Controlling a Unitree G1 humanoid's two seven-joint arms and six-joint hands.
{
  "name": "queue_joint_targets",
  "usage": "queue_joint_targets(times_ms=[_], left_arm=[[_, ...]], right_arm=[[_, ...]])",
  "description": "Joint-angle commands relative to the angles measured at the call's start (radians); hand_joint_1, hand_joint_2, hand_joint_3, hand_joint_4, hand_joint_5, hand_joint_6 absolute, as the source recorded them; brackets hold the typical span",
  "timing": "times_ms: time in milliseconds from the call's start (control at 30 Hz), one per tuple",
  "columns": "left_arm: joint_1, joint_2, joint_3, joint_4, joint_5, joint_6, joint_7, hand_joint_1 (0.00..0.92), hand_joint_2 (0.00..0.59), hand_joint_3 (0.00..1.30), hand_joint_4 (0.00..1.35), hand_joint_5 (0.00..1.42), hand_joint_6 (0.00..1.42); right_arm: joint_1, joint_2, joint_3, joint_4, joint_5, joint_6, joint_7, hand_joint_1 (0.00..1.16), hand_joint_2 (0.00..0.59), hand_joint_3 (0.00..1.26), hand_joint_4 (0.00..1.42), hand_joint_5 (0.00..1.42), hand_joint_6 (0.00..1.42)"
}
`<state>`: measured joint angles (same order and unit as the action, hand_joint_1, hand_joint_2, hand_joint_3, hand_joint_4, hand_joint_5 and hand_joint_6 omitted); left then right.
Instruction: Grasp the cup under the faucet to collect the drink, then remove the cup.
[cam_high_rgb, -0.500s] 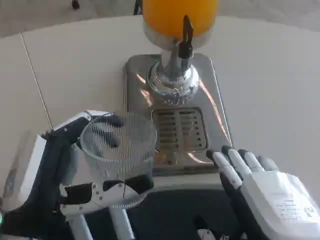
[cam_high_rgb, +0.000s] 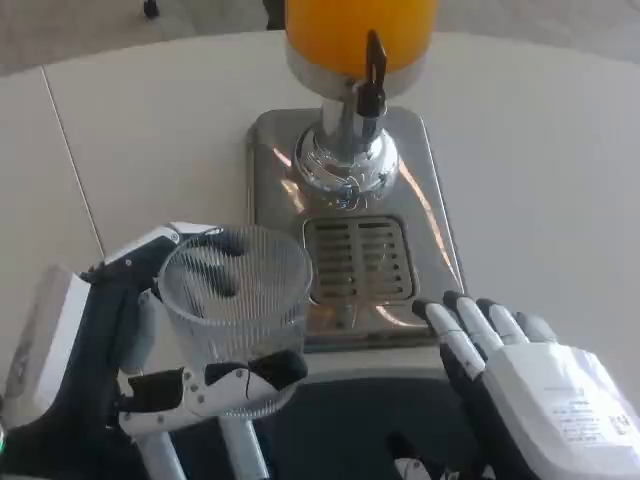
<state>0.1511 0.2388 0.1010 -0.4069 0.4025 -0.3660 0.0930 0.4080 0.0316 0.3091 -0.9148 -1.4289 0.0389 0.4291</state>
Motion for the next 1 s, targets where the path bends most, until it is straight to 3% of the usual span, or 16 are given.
queue_joint_targets(times_ms=[33,333,767,1000], left_arm=[[0.002,-0.005,0.0,-0.029,0.003,0.004,-0.004,0.584,0.0,0.93,1.16,1.35,1.42],[0.011,-0.01,0.0,-0.027,0.009,0.01,0.001,0.584,0.0,0.93,1.16,1.35,1.42],[0.01,-0.01,0.012,-0.029,0.0,0.012,0.002,0.584,0.0,0.93,1.16,1.35,1.42],[0.006,-0.025,-0.015,-0.001,0.024,0.008,0.013,0.584,0.0,0.93,1.16,1.35,1.42]], right_arm=[[0.013,0.012,-0.003,-0.024,0.014,-0.003,-0.014,0.53,0.413,0.06,0.0,0.0,0.0],[-0.002,0.006,-0.025,-0.02,0.035,-0.002,0.001,0.52,0.421,0.07,0.0,0.0,0.0],[-0.002,0.01,-0.022,-0.024,0.037,-0.003,0.006,0.52,0.423,0.07,0.0,0.0,0.0],[0.009,0.0,-0.013,-0.043,0.038,-0.016,0.02,0.52,0.423,0.07,0.0,0.0,0.0]])
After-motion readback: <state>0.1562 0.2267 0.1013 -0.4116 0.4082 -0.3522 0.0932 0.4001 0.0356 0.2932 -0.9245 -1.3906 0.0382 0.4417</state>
